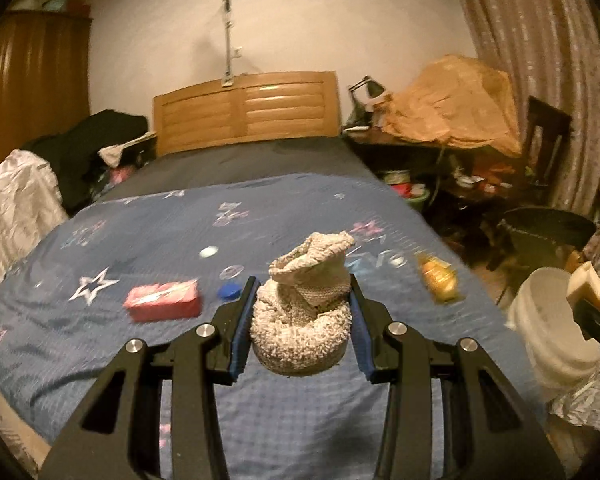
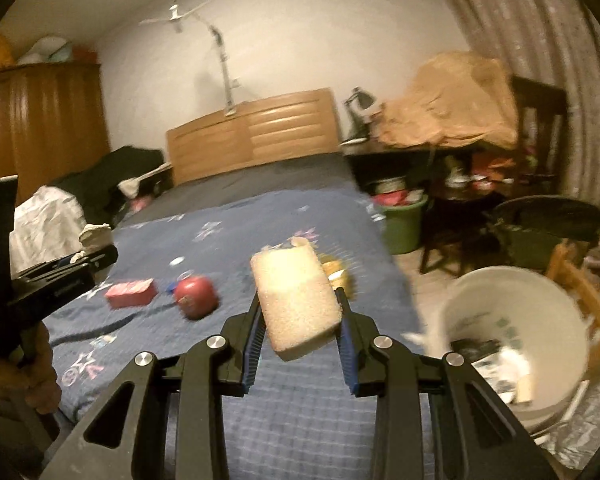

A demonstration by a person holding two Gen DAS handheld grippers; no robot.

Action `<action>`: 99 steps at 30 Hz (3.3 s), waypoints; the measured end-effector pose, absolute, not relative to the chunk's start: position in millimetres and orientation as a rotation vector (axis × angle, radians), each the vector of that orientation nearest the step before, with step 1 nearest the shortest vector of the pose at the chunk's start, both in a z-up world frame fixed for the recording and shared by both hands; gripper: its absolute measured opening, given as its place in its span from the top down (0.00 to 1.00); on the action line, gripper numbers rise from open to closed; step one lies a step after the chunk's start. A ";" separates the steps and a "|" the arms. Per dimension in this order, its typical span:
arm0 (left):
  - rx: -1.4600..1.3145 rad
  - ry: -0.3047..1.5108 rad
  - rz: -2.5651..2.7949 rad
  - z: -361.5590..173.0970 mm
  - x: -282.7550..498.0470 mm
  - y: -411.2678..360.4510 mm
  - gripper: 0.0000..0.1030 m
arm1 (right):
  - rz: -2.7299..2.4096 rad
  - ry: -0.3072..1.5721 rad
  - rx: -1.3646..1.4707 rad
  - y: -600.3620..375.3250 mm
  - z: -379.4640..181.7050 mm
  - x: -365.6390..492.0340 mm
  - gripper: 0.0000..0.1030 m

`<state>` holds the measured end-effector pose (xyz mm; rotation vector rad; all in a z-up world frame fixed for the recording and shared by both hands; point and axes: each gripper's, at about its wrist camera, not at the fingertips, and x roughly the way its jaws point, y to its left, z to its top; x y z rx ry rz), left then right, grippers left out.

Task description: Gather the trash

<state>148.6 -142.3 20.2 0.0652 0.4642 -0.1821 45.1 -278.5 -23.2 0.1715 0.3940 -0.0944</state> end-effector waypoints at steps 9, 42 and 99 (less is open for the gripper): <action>0.123 0.422 -0.339 36.2 153.0 -242.9 0.61 | -0.282 0.357 0.179 -373.0 2.9 10.3 0.67; 0.417 0.569 -0.849 -38.3 152.6 -484.4 0.61 | -0.504 0.575 0.320 -564.4 -55.4 -12.3 0.66; 0.351 0.590 -0.911 -55.6 112.3 -421.5 0.06 | -0.700 0.457 0.263 -496.4 -77.5 -90.1 0.05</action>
